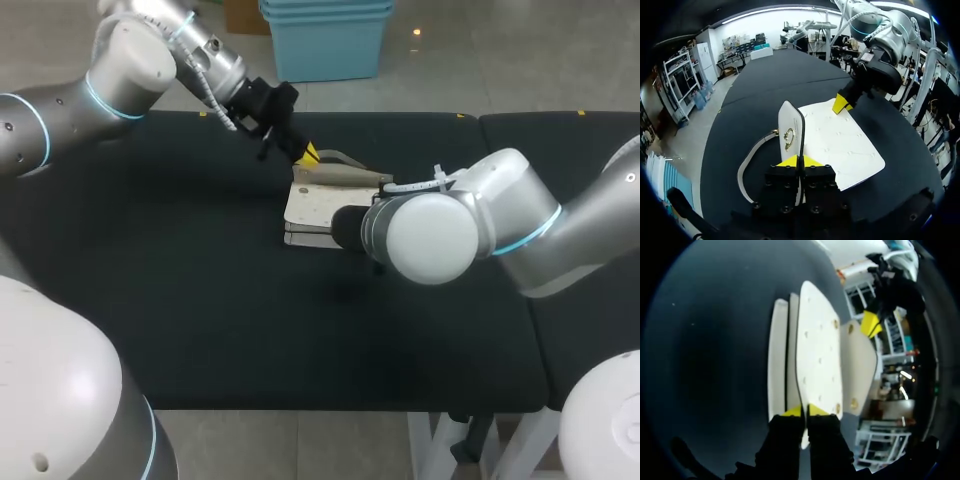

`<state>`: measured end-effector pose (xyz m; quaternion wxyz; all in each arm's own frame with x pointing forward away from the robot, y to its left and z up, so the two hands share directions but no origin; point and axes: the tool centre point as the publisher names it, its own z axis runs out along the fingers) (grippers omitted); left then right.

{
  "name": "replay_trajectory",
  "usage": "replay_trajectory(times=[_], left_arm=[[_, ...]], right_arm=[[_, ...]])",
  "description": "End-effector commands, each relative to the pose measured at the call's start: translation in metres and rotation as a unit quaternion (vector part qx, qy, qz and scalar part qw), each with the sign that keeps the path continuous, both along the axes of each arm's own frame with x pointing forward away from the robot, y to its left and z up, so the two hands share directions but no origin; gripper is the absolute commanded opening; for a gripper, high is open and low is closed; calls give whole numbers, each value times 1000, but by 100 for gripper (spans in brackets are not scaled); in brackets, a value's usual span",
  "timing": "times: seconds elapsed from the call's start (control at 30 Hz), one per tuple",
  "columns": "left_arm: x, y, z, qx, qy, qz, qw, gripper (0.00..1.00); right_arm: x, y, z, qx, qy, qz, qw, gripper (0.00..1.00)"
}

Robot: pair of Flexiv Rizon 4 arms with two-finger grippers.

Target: Pick up the bag, open it, inspect its contents, close it, and place it on the opposite side

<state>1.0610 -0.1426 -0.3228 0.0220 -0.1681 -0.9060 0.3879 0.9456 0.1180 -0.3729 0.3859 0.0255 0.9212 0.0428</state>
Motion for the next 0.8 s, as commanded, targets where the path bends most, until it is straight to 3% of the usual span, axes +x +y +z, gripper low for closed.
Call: replay_trajectory(times=[0.03,0.1,0.17,0.27,0.47,0.6,0.8], left_arm=[[-4,-2,0,6,-16,-5,1000,0],[-8,-2,0,7,-33,-8,999,31],[-13,-2,1,6,-54,-12,998,43],[-18,-1,3,8,-76,-12,997,53],[-20,-6,0,24,-102,0,994,59],[-22,-11,-1,31,-115,6,993,58],[-19,-18,-10,48,-127,13,991,42]], right_arm=[[-1,-1,-2,1,-2,1,1000,0],[-1,-1,-2,1,-2,1,1000,0],[-1,-1,-2,1,-2,1,1000,0],[-1,-1,-2,1,-2,1,1000,0],[-1,-1,-2,1,-2,1,1000,0],[-1,-1,-2,1,-2,1,1000,0],[-1,-1,-2,1,-2,1,1000,0]])
